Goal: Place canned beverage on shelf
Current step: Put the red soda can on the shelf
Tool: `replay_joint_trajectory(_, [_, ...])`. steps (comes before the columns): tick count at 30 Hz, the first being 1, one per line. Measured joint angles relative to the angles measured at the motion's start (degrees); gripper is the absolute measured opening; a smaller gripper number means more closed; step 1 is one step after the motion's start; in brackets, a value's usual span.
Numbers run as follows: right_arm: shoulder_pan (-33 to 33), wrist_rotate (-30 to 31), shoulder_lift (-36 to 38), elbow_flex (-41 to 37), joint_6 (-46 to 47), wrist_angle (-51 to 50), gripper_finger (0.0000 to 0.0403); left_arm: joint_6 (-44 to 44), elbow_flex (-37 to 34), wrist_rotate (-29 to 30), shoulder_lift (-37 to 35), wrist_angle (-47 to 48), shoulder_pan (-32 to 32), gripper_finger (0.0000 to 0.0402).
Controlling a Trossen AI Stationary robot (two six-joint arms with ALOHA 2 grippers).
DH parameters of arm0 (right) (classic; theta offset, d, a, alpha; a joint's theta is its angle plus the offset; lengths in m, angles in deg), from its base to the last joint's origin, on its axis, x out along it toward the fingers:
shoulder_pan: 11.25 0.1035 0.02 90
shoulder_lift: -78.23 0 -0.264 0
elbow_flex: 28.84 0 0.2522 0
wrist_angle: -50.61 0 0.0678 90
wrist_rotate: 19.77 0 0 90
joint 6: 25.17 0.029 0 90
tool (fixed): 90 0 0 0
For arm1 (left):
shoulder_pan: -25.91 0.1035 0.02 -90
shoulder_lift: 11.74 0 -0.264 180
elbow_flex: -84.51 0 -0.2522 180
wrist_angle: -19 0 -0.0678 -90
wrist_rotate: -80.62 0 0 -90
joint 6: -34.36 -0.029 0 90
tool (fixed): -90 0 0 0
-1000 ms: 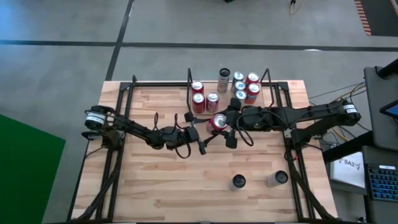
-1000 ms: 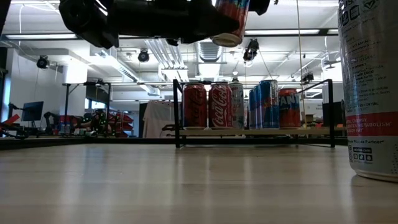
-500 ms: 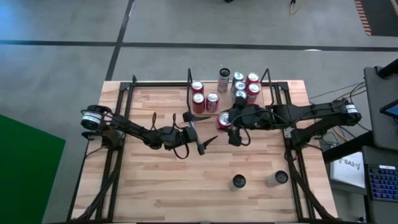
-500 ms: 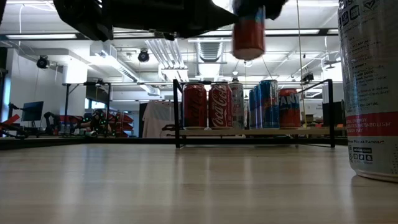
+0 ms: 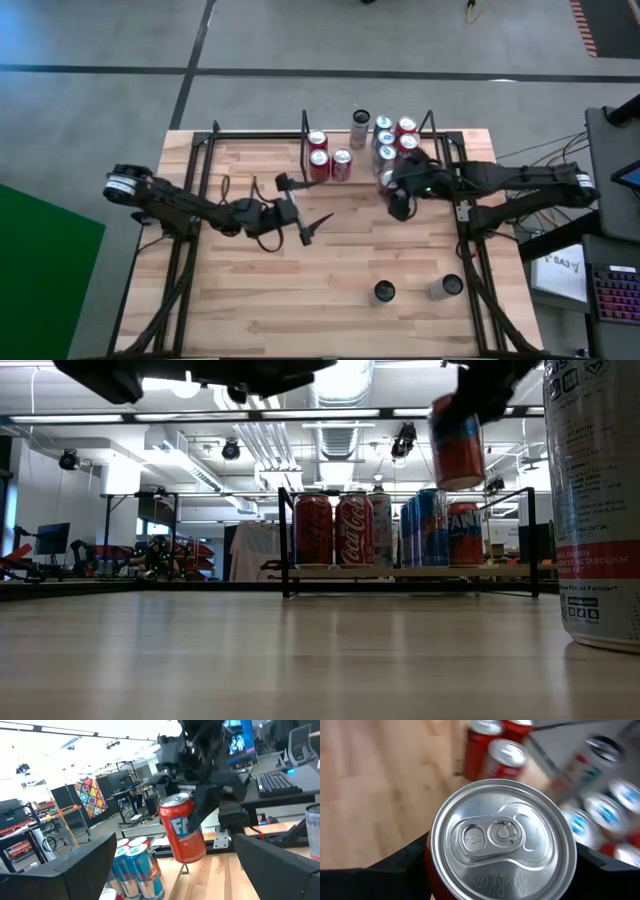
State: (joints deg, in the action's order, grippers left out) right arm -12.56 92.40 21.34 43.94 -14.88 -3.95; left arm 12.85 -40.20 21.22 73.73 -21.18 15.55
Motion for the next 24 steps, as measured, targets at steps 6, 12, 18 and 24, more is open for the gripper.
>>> replay_joint_trajectory(6, [-3.89,5.29,7.51,-7.97,8.57,-0.10,0.0284,1.13,-2.98,0.07,-5.04,0.02,0.01,0.0389])
replay_joint_trajectory(12, [-5.83,8.42,10.88,-14.06,13.72,1.49,0.0284,1.22,-4.07,0.27,-6.94,-0.04,0.01,0.0389])
replay_joint_trajectory(18, [-8.15,10.73,9.30,-17.66,17.15,3.48,0.0284,-0.12,-3.97,1.71,-7.34,0.03,0.03,0.0389])
replay_joint_trajectory(24, [-9.21,12.26,8.38,-19.34,15.54,6.67,0.0284,-2.96,-3.82,3.09,-8.06,0.00,0.05,0.0389])
